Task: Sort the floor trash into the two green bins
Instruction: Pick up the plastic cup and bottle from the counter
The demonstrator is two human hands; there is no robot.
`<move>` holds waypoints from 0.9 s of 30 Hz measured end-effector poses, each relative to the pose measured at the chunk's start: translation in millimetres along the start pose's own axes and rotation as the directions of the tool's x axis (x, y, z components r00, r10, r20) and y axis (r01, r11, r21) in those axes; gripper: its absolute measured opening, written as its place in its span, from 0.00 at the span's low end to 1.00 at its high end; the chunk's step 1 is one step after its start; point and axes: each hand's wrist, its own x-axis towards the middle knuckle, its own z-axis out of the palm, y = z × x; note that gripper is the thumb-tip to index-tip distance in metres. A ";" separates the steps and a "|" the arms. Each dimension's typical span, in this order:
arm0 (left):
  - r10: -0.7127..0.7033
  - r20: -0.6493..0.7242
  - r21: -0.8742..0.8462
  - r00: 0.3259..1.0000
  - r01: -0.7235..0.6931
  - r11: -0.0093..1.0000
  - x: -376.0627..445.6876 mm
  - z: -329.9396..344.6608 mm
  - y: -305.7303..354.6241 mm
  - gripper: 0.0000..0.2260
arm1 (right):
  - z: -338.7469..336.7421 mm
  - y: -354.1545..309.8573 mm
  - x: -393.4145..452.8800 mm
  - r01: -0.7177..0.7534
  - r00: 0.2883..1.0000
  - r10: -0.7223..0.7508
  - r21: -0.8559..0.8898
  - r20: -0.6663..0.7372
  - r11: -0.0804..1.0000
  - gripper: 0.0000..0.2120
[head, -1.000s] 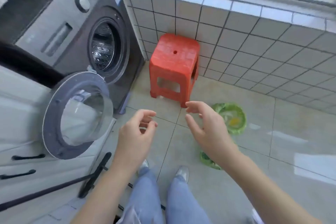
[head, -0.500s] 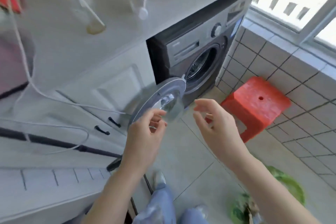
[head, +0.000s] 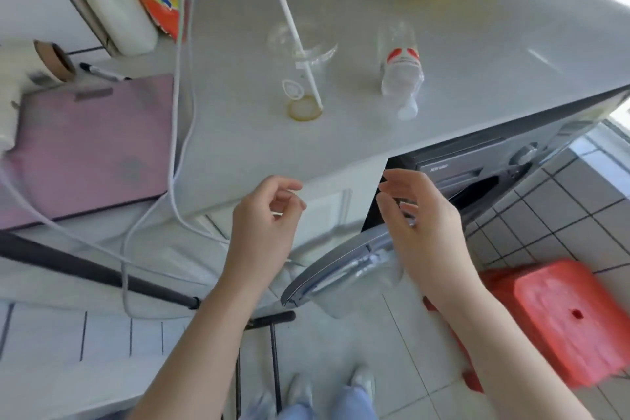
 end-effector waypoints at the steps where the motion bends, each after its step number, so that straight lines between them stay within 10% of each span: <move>1: -0.002 -0.011 -0.013 1.000 0.002 1.000 6.4 3.5 2.9 0.10 | -1.1 0.7 10.4 0.004 1.000 -0.004 -0.002 0.005 1.000 0.13; 16: 0.006 -0.403 -0.159 0.915 -0.077 0.984 96.5 36.0 58.4 0.10 | -35.2 -5.8 181.1 0.371 0.928 -0.355 -0.194 0.112 0.908 0.12; 27: -0.096 -0.377 -0.259 0.921 -0.005 0.966 135.7 45.7 38.1 0.41 | -46.2 17.7 259.1 0.440 0.897 -0.385 -0.354 0.216 0.826 0.33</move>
